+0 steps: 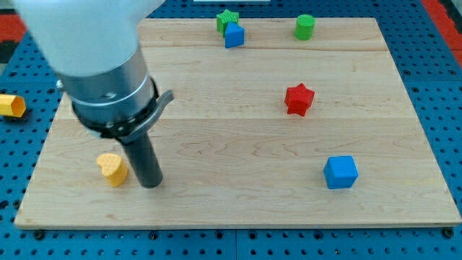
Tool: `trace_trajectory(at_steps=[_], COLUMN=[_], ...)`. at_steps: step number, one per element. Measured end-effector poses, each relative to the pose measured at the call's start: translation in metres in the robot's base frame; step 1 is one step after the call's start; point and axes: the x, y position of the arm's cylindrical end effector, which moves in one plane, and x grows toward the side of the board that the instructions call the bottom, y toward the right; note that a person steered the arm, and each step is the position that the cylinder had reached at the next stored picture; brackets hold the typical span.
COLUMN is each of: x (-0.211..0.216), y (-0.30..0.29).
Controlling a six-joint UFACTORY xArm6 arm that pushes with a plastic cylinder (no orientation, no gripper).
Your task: Separate the blue triangle from green star
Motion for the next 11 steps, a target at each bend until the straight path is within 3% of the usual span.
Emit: trace_trajectory(at_steps=[4, 6, 9, 10, 11], x=[-0.117, -0.126, -0.26, -0.284, -0.303], y=[0.01, 0.013, 0.109, 0.138, 0.13])
